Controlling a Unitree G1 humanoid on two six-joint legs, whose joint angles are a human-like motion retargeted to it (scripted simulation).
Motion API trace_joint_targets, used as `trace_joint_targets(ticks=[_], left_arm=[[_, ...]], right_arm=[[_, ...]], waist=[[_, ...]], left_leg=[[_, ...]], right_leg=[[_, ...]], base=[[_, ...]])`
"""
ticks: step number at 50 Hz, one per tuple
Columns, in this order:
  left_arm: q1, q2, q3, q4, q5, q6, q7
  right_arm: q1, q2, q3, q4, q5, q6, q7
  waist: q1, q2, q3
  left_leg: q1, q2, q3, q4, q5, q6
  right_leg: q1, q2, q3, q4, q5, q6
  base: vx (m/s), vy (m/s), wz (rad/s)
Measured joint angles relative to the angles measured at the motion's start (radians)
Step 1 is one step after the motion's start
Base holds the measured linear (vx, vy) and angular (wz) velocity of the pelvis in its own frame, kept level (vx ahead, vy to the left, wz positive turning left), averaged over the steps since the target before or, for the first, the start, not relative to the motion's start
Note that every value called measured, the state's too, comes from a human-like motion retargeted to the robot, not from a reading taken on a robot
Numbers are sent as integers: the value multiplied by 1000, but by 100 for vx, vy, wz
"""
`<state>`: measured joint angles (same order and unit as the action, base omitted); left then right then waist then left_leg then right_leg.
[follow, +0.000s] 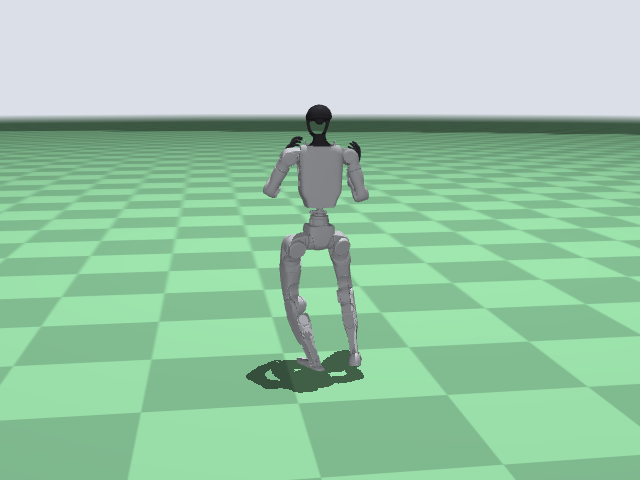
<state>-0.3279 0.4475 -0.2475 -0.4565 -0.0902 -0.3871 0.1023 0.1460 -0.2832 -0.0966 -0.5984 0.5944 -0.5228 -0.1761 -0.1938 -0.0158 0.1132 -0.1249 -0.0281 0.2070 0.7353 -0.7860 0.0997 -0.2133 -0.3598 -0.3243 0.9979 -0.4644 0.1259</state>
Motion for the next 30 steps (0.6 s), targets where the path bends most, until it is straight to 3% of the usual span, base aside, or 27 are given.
trace_joint_targets(ticks=[7,13,15,17,20,22,25,30], left_arm=[[255,2,35,49,67,83,-168],[270,76,19,83,173,169,-284],[190,99,-16,102,171,199,-291],[68,106,-77,147,154,228,-264],[-65,105,-130,230,99,257,-226],[-67,102,-113,259,62,265,-219],[31,104,-27,283,15,275,-228],[258,75,134,294,-37,271,-249]], right_arm=[[-96,-71,55,-97,-203,165,169],[-458,-391,205,-45,-411,359,395],[-685,-561,304,185,-457,446,476],[-999,-693,511,729,-462,538,615],[-1460,-678,887,1571,-496,655,812],[-1583,-637,978,1727,-479,676,851],[-1619,-611,1002,1592,-360,656,864],[-1333,-600,781,891,-110,555,768]], waist=[[146,-40,-19],[348,-96,-48],[433,-117,-65],[521,-150,-85],[619,-206,-104],[645,-217,-111],[628,-195,-133],[569,-90,-160]], left_leg=[[-21,-80,-124,18,-16,35],[-93,-145,-276,86,-22,47],[-141,-158,-321,104,-14,30],[-193,-169,-347,99,19,-3],[-247,-180,-378,59,81,-39],[-275,-173,-394,58,104,-54],[-318,-138,-418,78,114,-79],[-355,-49,-456,139,85,-106]], right_leg=[[30,-19,17,-1,-37,-4],[20,-19,27,15,-62,-9],[1,-8,26,-8,-82,-19],[-30,-9,8,-40,-111,-50],[-66,-10,-21,-83,-138,-95],[-69,-2,-54,-100,-152,-120],[-58,43,-114,-144,-175,-160],[10,166,-191,-262,-171,-179]], base=[[9,3,103],[4,-10,156],[-1,-19,162],[-5,-23,138],[-8,-25,125],[-11,-24,106],[-10,-24,82],[-5,-16,55]])
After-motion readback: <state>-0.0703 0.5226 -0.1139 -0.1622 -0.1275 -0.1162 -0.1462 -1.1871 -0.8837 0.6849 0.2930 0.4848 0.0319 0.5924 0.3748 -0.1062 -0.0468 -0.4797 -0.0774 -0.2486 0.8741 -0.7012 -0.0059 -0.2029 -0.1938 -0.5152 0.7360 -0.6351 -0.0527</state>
